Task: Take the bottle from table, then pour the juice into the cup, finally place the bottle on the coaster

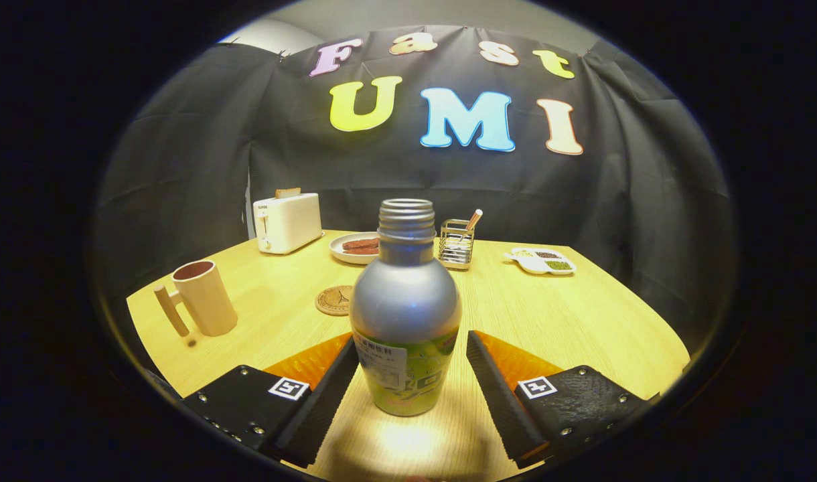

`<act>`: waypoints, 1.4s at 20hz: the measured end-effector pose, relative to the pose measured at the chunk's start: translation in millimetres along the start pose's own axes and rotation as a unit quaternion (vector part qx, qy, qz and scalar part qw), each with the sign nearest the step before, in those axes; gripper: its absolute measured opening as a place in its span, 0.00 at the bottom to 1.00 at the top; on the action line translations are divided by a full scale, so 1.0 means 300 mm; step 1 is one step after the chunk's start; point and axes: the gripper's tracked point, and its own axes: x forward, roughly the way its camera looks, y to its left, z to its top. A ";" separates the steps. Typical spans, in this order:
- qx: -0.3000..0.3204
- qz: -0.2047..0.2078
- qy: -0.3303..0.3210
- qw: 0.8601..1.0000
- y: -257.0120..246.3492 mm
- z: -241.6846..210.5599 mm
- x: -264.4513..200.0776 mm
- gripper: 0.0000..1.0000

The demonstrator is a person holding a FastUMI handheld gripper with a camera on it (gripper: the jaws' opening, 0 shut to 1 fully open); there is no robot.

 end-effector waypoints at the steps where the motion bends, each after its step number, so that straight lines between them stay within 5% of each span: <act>1: 0.000 0.001 0.002 1.000 0.002 -0.004 0.003 0.98; 9: -0.003 0.006 0.008 1.000 0.020 -0.022 0.009 0.95; 11: -0.001 0.006 0.011 1.000 0.022 -0.015 0.022 0.81; 16: -0.005 -0.001 0.030 1.000 0.017 -0.009 0.020 0.75; 28: -0.096 0.006 0.017 0.995 0.069 0.169 0.017 0.75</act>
